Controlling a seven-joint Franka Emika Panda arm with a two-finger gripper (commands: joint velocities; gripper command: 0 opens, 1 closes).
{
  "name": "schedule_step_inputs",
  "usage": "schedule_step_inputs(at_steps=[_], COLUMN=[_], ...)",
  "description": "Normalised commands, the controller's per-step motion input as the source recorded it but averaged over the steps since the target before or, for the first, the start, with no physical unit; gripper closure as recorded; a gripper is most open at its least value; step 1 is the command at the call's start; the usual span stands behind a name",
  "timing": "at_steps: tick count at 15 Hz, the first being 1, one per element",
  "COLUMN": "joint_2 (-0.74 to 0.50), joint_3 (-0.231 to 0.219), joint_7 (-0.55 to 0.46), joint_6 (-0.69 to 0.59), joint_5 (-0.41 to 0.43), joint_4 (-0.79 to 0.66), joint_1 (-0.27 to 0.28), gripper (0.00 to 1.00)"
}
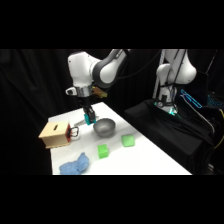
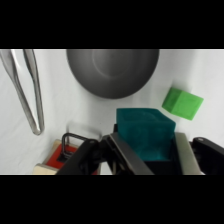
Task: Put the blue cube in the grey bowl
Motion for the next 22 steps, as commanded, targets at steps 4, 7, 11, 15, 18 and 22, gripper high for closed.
schedule_step_inputs(at_steps=[4,7,11,15,18,22], joint_2=[-0.28,-0.2,-0.15,-0.09,0.04,0.11], joint_3=[-0.05,-0.041,-0.033,-0.02,0.021,0.063], joint_7=[-0.08,-0.06,-0.04,-0.04,-0.1,-0.12], joint_6=[0.17,0.2,0.21,0.2,0.27,0.3], joint_5=[0.029,0.012,-0.001,0.015,0.102,0.14], joint_4=[-0.4,-0.31,-0.27,-0.2,-0.11,-0.03], joint_1=[-0.042,-0.029,-0.035,-0.05,-0.071,-0.089], gripper=[0.73,0.73,0.73,0.73,0.73,0.21])
